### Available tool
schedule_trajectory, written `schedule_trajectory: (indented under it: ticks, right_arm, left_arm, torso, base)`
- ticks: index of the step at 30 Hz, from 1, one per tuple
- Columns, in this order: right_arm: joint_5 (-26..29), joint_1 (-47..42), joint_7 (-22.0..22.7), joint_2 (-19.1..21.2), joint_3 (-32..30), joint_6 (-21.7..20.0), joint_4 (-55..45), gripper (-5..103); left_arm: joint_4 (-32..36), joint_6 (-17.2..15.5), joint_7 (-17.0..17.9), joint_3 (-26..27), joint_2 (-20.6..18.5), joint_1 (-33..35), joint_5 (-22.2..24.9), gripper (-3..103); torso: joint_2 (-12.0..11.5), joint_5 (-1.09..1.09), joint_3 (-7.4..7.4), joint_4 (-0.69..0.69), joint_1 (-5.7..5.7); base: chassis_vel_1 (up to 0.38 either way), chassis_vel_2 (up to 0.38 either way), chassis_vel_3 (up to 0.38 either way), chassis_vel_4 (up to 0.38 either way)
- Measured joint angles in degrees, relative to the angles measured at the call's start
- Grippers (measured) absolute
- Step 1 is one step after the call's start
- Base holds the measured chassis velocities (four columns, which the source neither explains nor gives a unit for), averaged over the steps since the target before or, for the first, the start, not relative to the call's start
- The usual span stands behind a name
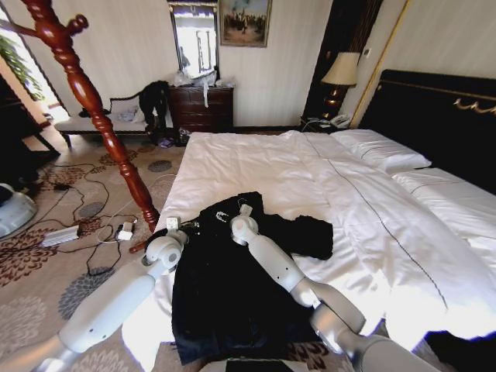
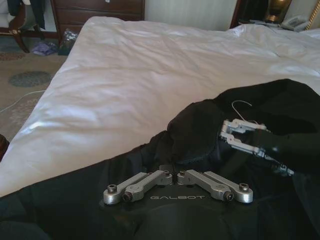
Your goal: Pick up the clothes from the bed and hang them on the clothes hanger.
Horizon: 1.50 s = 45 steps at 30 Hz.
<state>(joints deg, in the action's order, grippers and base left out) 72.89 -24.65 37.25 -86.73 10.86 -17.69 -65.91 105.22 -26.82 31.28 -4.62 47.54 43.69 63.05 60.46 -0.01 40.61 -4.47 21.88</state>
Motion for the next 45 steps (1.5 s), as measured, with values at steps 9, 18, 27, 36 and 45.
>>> schedule_trajectory:
  ticks: [9, 18, 27, 36, 45]
  right_arm:
    - [-1.24, 0.27, -0.79, 0.06, -0.07, 0.43, 1.01, 100]
    - [-2.56, 1.23, -2.18, -0.59, -0.28, 1.27, 2.67, 100]
    - [-2.65, 1.1, -2.42, 0.06, -0.07, 1.43, 2.48, 100]
    - [-2.94, -0.74, -2.34, 0.55, 0.91, 1.59, 0.86, 100]
    - [-0.06, -2.49, 0.02, 3.29, 1.91, 2.62, -7.14, 100]
  left_arm:
    - [0.0, -0.67, -2.05, -0.23, -2.37, 0.41, -0.67, 0]
    - [1.13, 0.14, -4.61, 0.06, -2.69, -0.48, 1.62, 0]
    - [1.67, 1.08, -7.05, 0.36, -1.83, -2.77, 6.64, 0]
    - [-4.82, 4.41, -7.16, -1.32, 8.36, -6.72, 8.92, 0]
    - [-11.06, 6.94, -7.03, -1.08, 14.31, -8.29, 7.75, 0]
  torso:
    - [0.0, 0.01, 0.0, 0.0, 0.0]
    - [0.0, 0.01, 0.0, -0.01, 0.0]
    - [0.0, 0.02, 0.0, 0.0, 0.0]
    - [0.0, 0.02, 0.0, -0.01, 0.01]
    - [0.0, 0.02, 0.0, 0.0, 0.01]
  base:
    - [0.0, 0.0, 0.0, 0.0]
    - [0.0, 0.0, 0.0, 0.0]
    - [0.0, 0.0, 0.0, 0.0]
    - [0.0, 0.0, 0.0, 0.0]
    - [0.0, 0.0, 0.0, 0.0]
